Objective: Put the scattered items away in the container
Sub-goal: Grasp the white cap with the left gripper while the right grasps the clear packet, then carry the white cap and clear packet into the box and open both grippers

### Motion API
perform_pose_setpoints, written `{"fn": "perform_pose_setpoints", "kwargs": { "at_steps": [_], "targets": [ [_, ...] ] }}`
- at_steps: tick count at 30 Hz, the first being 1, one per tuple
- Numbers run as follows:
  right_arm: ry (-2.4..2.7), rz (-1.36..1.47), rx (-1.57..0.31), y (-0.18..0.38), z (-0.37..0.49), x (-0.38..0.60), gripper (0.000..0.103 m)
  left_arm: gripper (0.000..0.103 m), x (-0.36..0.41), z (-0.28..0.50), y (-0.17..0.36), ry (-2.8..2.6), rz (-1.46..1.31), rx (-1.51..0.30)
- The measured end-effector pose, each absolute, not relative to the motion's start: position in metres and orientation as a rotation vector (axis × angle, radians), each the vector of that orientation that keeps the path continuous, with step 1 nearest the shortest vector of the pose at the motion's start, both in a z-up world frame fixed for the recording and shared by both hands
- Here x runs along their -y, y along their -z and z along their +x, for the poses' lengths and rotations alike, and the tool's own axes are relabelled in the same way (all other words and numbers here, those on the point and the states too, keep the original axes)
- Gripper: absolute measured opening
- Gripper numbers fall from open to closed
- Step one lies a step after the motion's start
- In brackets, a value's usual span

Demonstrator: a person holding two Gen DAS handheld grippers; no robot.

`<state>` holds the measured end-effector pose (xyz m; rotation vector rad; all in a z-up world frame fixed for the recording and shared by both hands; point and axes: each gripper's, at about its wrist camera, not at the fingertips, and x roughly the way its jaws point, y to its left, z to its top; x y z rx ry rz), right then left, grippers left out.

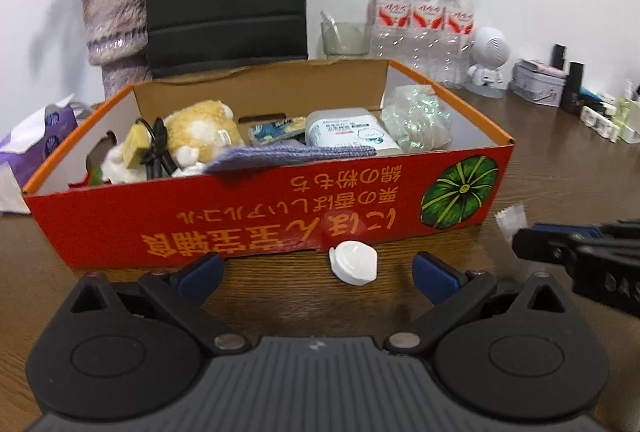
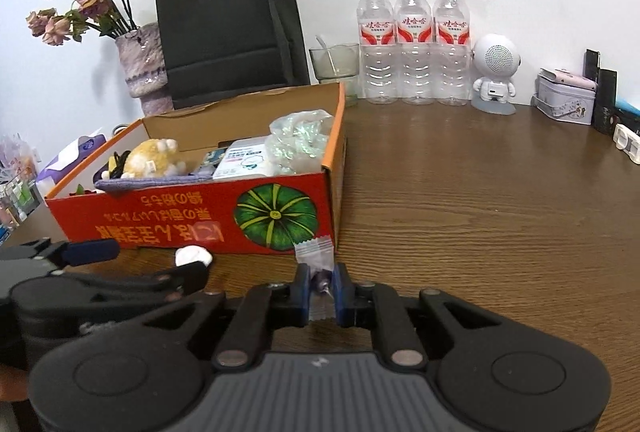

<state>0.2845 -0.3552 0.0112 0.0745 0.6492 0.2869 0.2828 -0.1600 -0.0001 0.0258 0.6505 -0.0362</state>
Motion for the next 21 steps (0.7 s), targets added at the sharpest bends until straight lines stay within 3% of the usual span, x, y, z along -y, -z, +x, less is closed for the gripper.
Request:
{"fn": "perform_pose_setpoints", "kwargs": {
  "at_steps": [2,5,6,7,21],
  "targets": [
    [-0.285,0.079,-0.646,-0.012,0.283,0.355,0.011,0.088,0.163,0.286,0.003,0.022,0.013,-0.663],
    [-0.289,0.09,-0.636,-0.014,0.28,0.356,0.011,0.059,0.166,0.287,0.005,0.004,-0.001,-0.657],
    [-0.294,0.094,-0.632,-0.015,0.279,0.356,0.011,0.037,0.166,0.287,0.004,0.009,-0.012,-0.65],
    [-0.297,0.099,-0.627,-0.016,0.278,0.356,0.011,0.027,0.165,0.287,0.003,0.014,-0.026,-0.646],
    [-0.32,0.126,-0.59,-0.021,0.261,0.349,0.011,0.028,0.142,0.261,-0.006,0.083,-0.082,-0.632]
  ]
}}
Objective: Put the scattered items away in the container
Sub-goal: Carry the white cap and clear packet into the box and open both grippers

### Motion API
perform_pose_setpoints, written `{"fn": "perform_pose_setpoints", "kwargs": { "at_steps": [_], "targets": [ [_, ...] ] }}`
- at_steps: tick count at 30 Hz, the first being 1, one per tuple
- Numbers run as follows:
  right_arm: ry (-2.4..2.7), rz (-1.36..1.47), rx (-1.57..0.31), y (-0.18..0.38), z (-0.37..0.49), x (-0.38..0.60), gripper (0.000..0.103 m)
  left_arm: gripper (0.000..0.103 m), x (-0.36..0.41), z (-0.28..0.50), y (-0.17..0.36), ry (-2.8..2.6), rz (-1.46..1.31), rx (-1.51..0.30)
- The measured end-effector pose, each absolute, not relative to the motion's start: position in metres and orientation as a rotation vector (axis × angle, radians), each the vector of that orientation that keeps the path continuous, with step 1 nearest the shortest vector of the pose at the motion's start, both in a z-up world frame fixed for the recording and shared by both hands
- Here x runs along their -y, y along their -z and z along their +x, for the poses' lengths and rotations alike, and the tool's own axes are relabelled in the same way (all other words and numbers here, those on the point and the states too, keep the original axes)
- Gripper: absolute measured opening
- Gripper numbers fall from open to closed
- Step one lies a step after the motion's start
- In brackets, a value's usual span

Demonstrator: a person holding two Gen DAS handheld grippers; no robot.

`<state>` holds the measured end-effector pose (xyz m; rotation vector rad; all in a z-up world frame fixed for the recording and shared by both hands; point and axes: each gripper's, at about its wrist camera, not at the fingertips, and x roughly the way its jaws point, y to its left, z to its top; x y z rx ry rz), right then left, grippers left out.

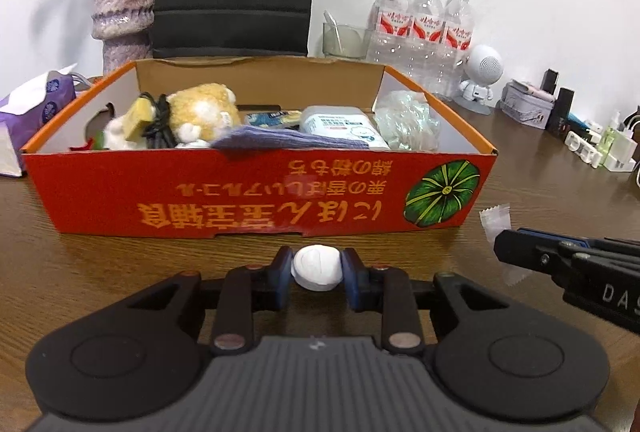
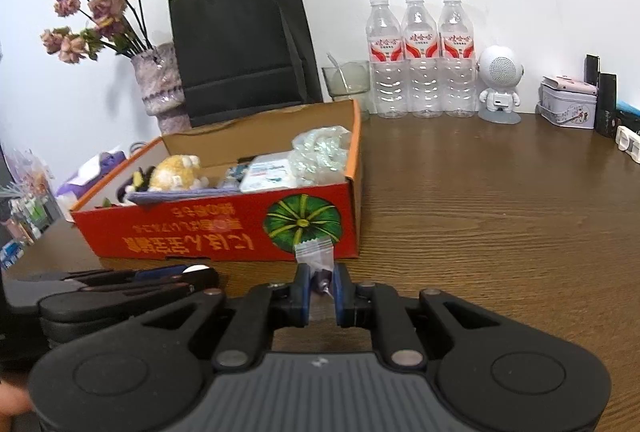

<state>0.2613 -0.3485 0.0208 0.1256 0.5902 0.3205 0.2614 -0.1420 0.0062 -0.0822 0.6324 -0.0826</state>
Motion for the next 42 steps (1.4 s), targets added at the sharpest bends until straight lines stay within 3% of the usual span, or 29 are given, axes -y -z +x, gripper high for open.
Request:
{"fn": "perform_pose_setpoints", "kwargs": {
  "at_steps": [25,42],
  "targets": [
    [-0.34,0.115,-0.525,-0.039,0.236,0.291,0.011,0.028,0.044,0.199,-0.049,0.136,-0.141,-0.486],
    [-0.353,0.135,-0.413,-0.099,0.318,0.247,0.011,0.028,0.026,0.27,-0.091,0.132,-0.236,-0.335]
  ]
}}
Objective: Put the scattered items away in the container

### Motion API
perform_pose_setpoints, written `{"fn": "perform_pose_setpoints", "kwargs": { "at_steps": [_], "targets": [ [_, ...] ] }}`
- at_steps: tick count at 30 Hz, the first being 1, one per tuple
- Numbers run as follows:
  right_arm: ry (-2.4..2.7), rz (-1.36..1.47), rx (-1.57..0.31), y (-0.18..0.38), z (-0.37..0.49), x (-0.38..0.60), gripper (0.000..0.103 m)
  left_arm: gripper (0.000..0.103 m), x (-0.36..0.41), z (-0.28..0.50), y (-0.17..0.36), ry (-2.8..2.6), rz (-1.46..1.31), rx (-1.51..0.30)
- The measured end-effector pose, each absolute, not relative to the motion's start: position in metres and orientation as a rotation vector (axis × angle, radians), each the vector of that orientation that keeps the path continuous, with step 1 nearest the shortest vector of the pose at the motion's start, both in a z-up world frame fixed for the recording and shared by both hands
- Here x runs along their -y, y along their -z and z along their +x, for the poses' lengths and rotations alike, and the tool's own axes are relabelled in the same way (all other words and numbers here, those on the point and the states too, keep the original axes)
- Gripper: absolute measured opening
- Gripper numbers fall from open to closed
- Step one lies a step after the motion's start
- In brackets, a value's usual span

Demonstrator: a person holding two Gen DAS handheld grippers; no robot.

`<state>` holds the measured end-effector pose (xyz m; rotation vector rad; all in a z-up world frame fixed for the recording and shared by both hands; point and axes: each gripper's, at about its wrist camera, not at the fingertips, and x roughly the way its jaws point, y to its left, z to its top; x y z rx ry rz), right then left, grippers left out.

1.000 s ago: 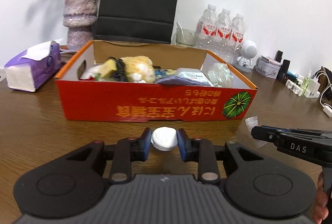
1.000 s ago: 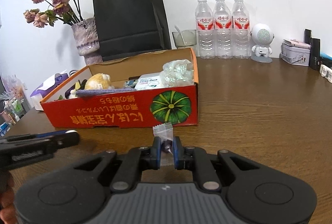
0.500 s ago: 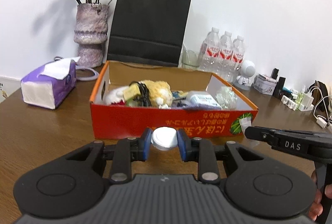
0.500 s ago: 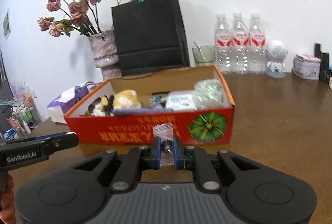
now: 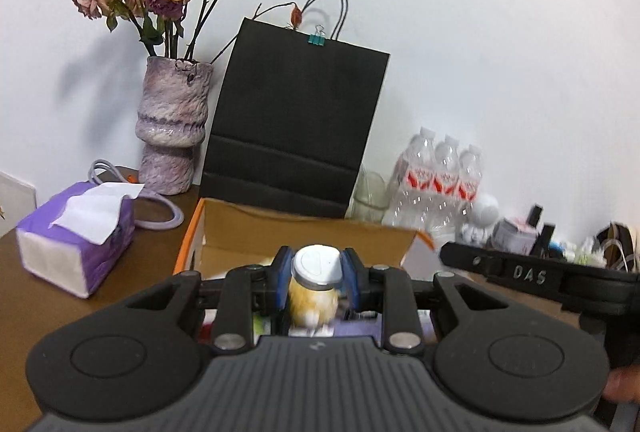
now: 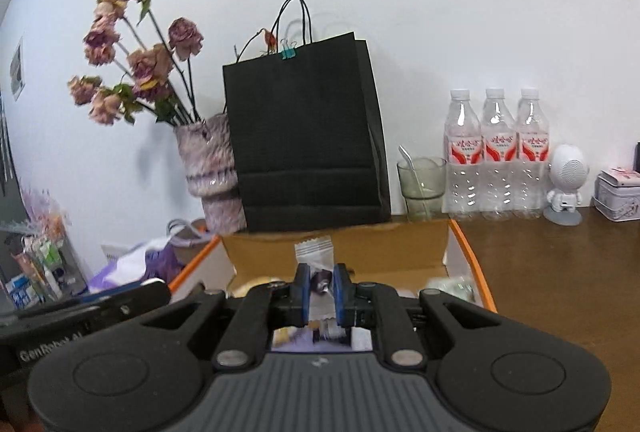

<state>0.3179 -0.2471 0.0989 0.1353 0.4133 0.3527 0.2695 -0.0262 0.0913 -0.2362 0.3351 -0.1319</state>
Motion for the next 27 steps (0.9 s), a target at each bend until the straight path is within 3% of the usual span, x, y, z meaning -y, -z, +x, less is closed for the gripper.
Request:
{"fn": "perform_pose_setpoints", "kwargs": {
  "at_steps": [17,18,20,21,22,27],
  "targets": [
    [-0.321,0.085,-0.532,-0.068,0.361,0.235,0.013,0.028,0.033,0.332,-0.056,0.074,-0.201,-0.427],
    [-0.317,0.084,-0.535,-0.068,0.362,0.236,0.015,0.033,0.033,0.332,-0.056,0.065,-0.198,-0.432],
    [-0.315,0.083,-0.548,-0.069,0.363,0.239,0.053,0.073,0.031,0.333,-0.057,0.042,-0.194,-0.448],
    [-0.31,0.088,-0.552,-0.07,0.363,0.241,0.085,0.093,0.03,0.333,-0.058,0.008,-0.196,-0.45],
    [-0.3,0.093,-0.547,-0.071,0.362,0.243,0.101,0.103,0.028,0.331,-0.059,-0.032,-0.198,-0.441],
    [-0.299,0.113,-0.538,-0.079,0.36,0.251,0.103,0.103,0.02,0.328,-0.065,-0.052,-0.212,-0.42]
  ]
}}
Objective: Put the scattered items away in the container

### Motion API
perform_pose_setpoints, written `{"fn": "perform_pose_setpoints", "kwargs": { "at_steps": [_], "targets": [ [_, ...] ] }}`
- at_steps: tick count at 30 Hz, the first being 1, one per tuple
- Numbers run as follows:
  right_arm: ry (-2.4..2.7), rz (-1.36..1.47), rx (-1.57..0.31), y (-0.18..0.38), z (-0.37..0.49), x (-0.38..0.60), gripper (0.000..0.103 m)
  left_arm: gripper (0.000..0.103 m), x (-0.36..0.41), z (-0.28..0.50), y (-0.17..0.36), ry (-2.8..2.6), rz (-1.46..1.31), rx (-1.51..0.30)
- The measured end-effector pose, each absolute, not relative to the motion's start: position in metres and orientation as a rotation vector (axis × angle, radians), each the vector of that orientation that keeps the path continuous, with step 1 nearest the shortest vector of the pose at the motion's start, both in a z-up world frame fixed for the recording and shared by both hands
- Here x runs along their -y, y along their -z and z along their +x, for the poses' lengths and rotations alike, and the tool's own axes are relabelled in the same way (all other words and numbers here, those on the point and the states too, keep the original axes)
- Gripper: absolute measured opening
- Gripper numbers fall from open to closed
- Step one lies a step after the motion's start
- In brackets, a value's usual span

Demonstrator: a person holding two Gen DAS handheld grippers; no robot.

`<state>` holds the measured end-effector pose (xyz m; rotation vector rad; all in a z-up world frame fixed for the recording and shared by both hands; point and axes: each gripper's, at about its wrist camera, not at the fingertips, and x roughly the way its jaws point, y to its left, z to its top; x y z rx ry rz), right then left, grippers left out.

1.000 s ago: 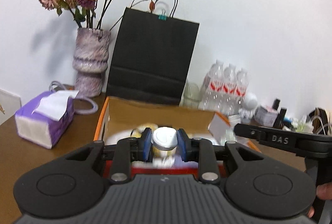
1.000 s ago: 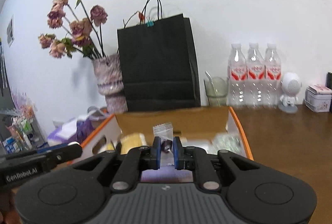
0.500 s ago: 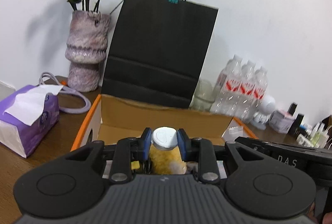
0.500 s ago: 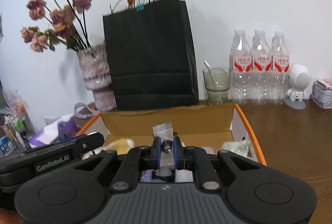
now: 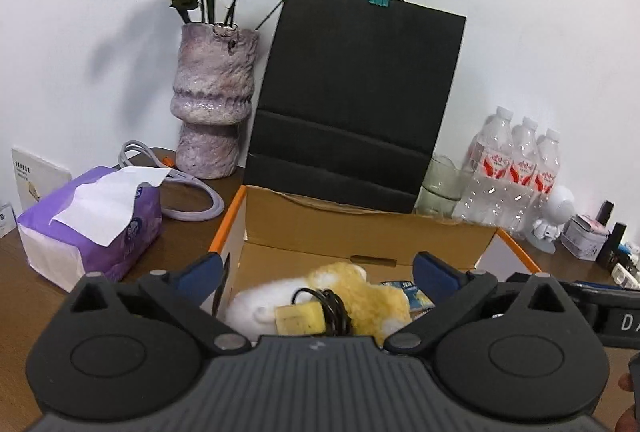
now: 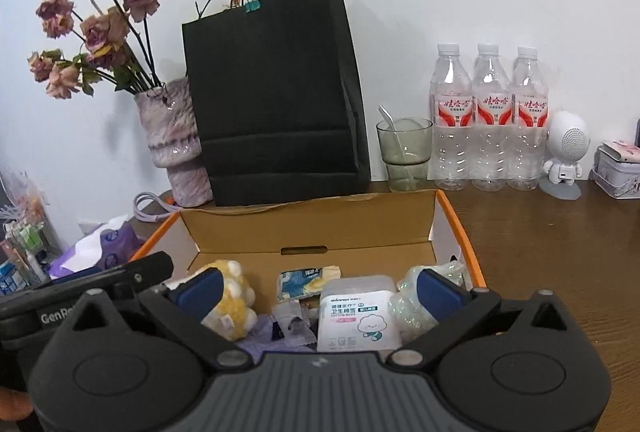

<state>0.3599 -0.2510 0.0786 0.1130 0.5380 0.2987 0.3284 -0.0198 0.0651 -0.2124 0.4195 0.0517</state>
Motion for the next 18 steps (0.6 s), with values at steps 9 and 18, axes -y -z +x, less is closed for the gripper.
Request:
{"fn": "perform_pose_setpoints", "kwargs": {
  "at_steps": [9,18],
  "targets": [
    [-0.289,0.099,-0.553,-0.0788,0.3618,0.2488,0.103,0.103,0.0237,0.3301,-0.0637,-0.049,-0.192,-0.435],
    [-0.284,0.087,-0.542,-0.0859,0.3565,0.2496,0.103,0.103,0.0268,0.3208,-0.0688,-0.049,-0.157,-0.427]
  ]
}}
